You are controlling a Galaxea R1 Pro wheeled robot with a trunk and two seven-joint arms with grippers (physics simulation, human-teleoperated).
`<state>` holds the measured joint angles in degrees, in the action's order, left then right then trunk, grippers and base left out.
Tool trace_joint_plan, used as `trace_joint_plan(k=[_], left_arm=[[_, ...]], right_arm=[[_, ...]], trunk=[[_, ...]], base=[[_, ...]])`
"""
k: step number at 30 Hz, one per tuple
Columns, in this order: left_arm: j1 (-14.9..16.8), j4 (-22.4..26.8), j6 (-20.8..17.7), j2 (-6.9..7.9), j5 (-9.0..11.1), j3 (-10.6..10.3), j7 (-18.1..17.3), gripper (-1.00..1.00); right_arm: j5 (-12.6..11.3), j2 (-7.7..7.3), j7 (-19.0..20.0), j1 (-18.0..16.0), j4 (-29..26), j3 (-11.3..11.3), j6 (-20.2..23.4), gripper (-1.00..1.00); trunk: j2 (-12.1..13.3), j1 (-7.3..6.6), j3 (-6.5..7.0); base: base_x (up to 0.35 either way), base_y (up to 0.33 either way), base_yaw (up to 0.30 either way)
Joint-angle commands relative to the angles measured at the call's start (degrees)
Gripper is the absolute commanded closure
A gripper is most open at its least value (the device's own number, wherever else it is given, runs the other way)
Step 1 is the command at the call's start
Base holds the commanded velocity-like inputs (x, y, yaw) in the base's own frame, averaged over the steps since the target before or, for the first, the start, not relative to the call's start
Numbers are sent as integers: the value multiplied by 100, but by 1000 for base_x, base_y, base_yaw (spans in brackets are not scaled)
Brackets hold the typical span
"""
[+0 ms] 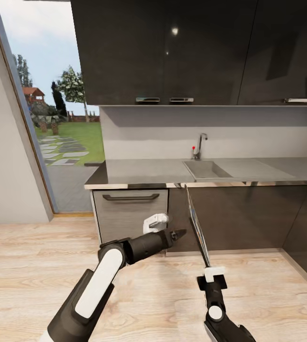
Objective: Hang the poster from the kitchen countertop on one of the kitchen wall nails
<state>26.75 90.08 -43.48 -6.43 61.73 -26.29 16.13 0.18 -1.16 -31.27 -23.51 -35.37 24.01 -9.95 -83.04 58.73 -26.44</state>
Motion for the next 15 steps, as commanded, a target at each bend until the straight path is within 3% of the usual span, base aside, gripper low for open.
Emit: trace_joint_plan(k=[1, 4, 7, 10, 11, 15], left_arm=[[1, -3, 44, 104, 64, 2, -117, -100], [-19, -59, 631, 630, 54, 8, -908, -100], [-39, -273, 1135, 931, 51, 4, -1237, -100], [-76, -614, 1525, 1078, 48, 3, -1603, -100], [-101, -933, 1785, 1136, 40, 3, -1955, -100], [-126, -1722, 2267, 1198, 24, 5, -2780, -100]], right_arm=[[-37, -51, 21, -1, 1, 38, -19, 100], [-457, -292, 462, 21, -3, 34, -356, 100], [-678, -439, 958, 31, -4, 35, -602, 100], [-759, -548, 1360, 37, -7, 36, -705, 100], [-789, -610, 1601, 53, -10, 35, -744, 100], [-825, -708, 1962, 91, -19, 34, -787, 100]], trunk=[[-4, 0, -6], [-4, 0, -6], [-4, 0, -6], [-4, 0, -6], [-4, 0, -6], [-4, 0, -6]], base=[[0, 0, 0], [0, 0, 0], [0, 0, 0], [0, 0, 0], [0, 0, 0], [0, 0, 0]])
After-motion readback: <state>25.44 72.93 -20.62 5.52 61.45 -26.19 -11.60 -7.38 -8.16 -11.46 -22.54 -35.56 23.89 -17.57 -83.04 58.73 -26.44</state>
